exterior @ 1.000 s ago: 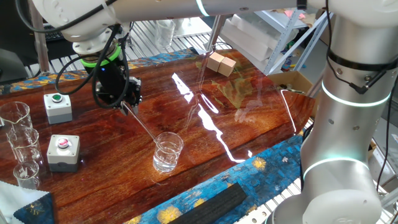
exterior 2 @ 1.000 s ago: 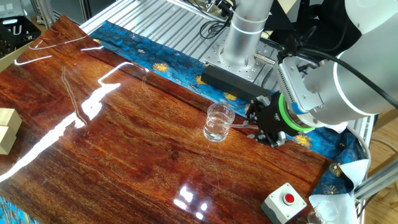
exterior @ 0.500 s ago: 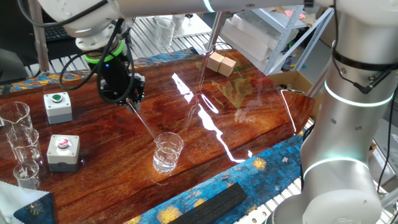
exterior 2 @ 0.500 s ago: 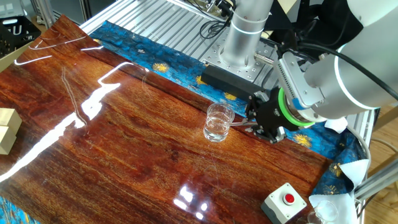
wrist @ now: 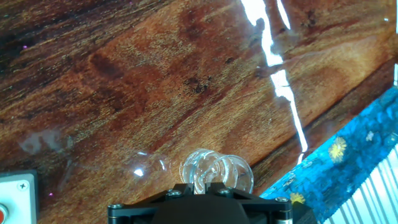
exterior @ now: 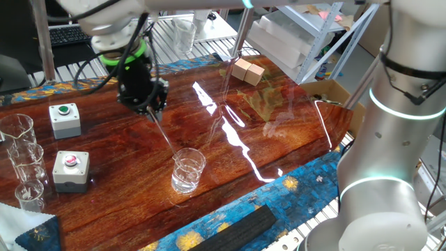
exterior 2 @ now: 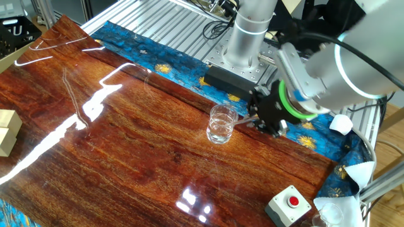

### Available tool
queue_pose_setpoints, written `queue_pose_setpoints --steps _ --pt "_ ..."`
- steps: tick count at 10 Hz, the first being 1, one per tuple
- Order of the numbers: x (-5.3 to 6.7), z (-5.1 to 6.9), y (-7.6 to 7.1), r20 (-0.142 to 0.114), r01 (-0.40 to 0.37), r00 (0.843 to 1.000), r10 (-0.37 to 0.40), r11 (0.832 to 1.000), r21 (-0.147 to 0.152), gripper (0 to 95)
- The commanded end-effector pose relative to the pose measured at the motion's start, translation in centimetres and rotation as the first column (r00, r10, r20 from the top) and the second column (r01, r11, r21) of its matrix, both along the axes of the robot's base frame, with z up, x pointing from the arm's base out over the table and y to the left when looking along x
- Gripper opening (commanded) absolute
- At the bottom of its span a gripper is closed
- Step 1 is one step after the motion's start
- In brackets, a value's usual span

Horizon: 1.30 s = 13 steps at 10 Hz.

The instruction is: Stir the beaker with a glass rod

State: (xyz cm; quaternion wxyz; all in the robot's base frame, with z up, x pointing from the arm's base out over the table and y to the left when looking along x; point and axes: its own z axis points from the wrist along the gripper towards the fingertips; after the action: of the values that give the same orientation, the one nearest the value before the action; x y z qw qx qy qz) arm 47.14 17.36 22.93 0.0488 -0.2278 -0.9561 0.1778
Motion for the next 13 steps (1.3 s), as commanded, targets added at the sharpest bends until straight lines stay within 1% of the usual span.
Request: queue_pose_setpoints --steps 1,2,4,6,7,8,10,11,12,13 --pt "-0.1 0.6 -1.3 -0.017 -0.02 1.0 0.02 0.999 0.048 0.0" --pt "-0.2 0.8 -1.6 -0.02 -0.02 1.0 0.021 0.998 0.056 0.0" --pt "-0.6 1.4 -2.3 -0.036 -0.032 0.999 0.034 0.997 0.071 0.0" --pt "-1.0 1.8 -2.7 -0.04 -0.038 0.998 0.042 0.995 0.09 0.0" --pt "-1.1 1.9 -2.8 -0.04 -0.039 0.998 0.043 0.995 0.094 0.0" --pt "-1.3 2.3 -3.3 -0.044 -0.051 0.997 0.056 0.993 0.107 0.0" --pt "-1.6 2.7 -4.3 -0.043 -0.063 0.997 0.07 0.988 0.142 0.0" --pt "-1.8 3.0 -4.8 -0.042 -0.071 0.996 0.079 0.986 0.151 0.0" --pt "-2.1 3.2 -5.1 -0.038 -0.073 0.996 0.08 0.983 0.167 0.0" --pt "-2.3 3.5 -5.4 -0.032 -0.073 0.996 0.08 0.979 0.19 0.0"
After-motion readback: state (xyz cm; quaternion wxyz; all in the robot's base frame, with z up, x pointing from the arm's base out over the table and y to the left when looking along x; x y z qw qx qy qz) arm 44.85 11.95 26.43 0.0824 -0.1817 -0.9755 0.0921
